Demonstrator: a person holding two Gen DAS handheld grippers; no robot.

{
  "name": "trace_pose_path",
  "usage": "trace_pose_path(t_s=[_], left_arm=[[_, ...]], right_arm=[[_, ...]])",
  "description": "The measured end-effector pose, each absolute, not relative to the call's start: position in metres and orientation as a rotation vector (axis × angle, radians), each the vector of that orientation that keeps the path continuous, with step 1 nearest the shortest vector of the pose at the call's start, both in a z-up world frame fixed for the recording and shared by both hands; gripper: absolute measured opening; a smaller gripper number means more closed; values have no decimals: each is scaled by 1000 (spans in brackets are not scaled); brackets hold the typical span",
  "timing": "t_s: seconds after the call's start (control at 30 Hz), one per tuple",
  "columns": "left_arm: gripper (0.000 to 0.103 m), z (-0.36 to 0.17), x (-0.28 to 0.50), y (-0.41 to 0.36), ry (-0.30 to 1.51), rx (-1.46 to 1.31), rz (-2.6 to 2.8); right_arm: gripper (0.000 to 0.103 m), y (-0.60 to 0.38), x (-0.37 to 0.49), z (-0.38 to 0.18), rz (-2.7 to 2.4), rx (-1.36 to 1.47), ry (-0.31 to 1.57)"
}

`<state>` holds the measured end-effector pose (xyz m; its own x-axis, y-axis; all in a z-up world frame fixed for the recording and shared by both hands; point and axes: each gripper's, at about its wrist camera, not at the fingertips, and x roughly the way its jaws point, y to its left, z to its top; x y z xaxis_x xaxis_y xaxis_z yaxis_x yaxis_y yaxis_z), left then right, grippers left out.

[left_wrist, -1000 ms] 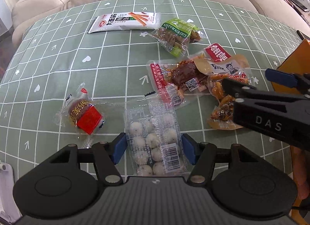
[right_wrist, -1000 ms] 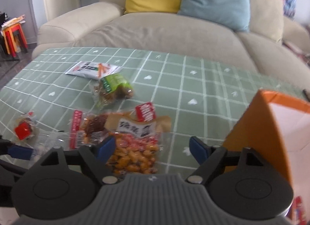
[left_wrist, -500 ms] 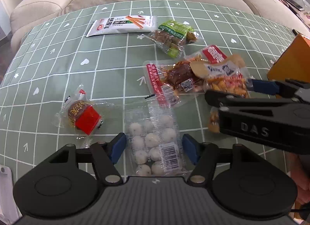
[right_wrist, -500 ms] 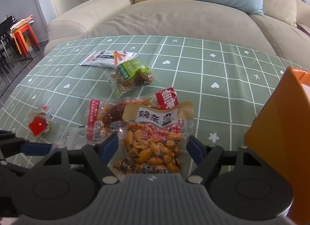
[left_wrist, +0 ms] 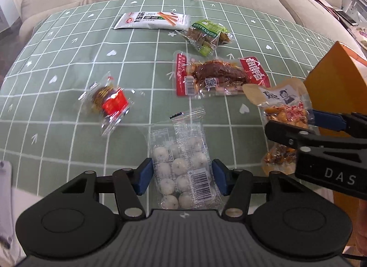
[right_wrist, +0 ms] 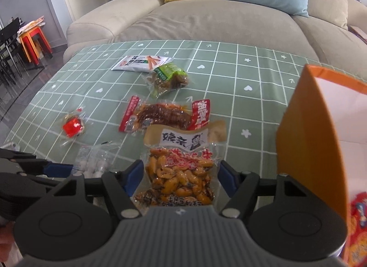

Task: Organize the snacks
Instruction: 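Lift both held packets and carry them over the orange box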

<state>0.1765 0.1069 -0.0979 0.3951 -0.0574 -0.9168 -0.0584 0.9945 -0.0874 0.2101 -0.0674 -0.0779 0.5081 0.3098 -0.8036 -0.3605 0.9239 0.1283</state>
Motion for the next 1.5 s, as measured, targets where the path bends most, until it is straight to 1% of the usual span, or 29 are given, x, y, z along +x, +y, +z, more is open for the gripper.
trace_pose_path(t_s=[0.17,0.37,0.53,0.8,0.97,1.2,1.33,1.5], left_arm=[[63,-75,162,100,1170,-83,3],[63,-43,151,81,1145,-23,-5],[63,-25,147,59,1136,27,-37],[63,13,158,15,1071,72,-128],[63,35,174,-27,1015,132,-218],[63,45,198,-107,976,292,-371],[63,39,211,-146,975,370,-439],[63,18,224,-184,991,478,-510]], right_arm=[[68,-72,195,-54,398,-79,974],[68,-82,174,-12,429,-88,918],[68,-97,162,11,443,-119,888],[68,-143,151,42,394,-143,828],[68,-184,149,57,324,-154,815],[68,-242,152,60,205,-216,851],[68,-269,155,50,160,-244,894],[68,-289,162,25,151,-276,964]])
